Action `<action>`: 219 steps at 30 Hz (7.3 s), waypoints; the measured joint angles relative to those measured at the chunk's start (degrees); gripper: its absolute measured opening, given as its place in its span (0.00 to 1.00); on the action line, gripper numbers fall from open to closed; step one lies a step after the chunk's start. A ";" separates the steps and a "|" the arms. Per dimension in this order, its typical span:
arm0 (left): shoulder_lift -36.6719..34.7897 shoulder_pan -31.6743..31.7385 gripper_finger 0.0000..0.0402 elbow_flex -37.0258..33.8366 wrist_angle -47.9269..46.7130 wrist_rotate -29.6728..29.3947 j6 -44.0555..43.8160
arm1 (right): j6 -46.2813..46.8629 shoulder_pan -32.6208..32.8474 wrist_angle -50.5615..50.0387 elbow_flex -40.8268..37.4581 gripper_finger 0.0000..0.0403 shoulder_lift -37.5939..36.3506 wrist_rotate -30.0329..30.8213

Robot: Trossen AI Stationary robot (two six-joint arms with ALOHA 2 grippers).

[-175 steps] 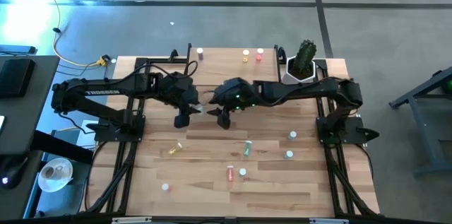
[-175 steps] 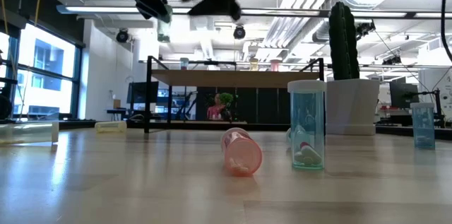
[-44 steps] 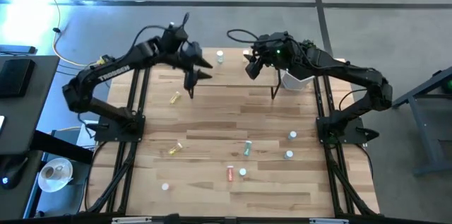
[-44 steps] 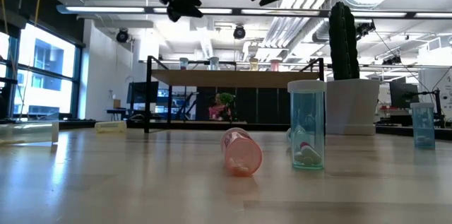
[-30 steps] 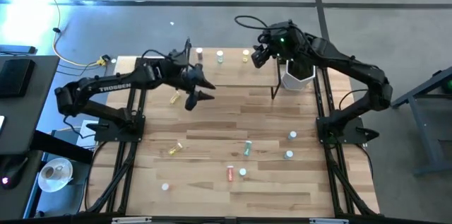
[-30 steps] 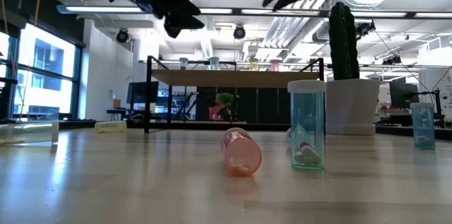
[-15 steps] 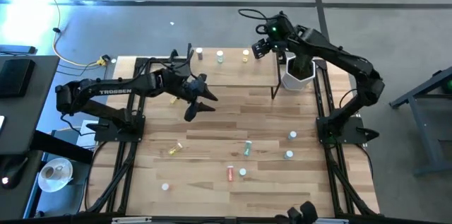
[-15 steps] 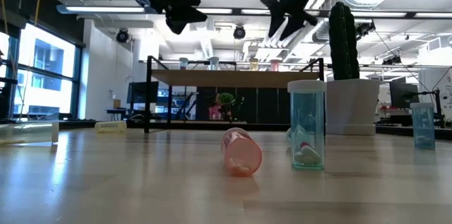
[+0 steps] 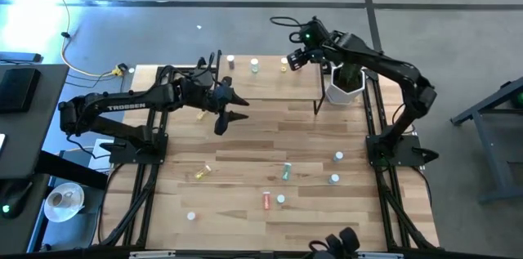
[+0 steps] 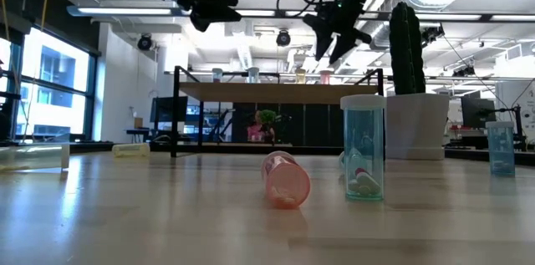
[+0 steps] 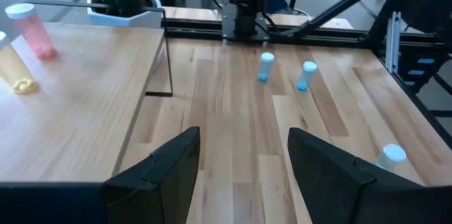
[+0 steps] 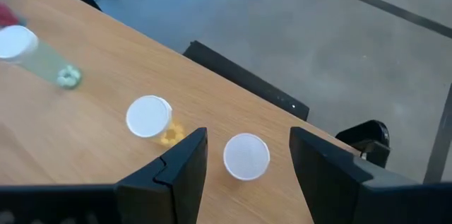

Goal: Pick and place medicine bottles onto shelf by color
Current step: Adjust the pink pill bottle on the shelf, then put the bottom yellow pill bottle on the shelf aligned with the other yellow pill bottle

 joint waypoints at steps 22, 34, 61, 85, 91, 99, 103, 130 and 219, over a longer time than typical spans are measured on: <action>0.02 0.00 0.51 0.00 -1.51 0.00 0.00 | 1.09 0.00 -4.63 -0.04 0.48 3.32 3.10; 0.02 0.00 0.51 0.00 -1.68 0.00 0.00 | 1.06 0.04 -4.56 -0.04 0.48 3.32 2.85; 0.07 0.02 0.51 0.02 -2.34 -0.02 0.02 | -0.02 0.35 -6.24 -0.02 0.29 3.10 2.49; 0.07 0.02 0.51 0.02 -2.34 -0.26 0.02 | -1.49 2.69 -10.07 0.00 0.29 2.62 7.47; 0.07 0.02 0.51 0.02 -2.34 -0.26 0.02 | -1.34 2.69 -9.96 0.00 0.29 2.62 6.77; 0.07 0.02 0.51 0.02 -2.34 -0.26 0.02 | -1.32 2.69 -10.10 0.00 0.37 2.71 6.40; 0.07 0.01 0.51 0.02 -2.34 -0.26 0.02 | -1.55 2.69 -10.09 0.00 0.39 2.71 7.65; -10.71 -1.27 0.51 0.07 -20.72 -10.96 -4.22 | -3.44 17.50 -21.99 10.23 0.40 2.38 8.02; 9.40 -50.64 0.41 -20.49 -25.08 -29.98 -69.30 | -3.00 31.04 -11.91 10.12 0.40 8.83 7.43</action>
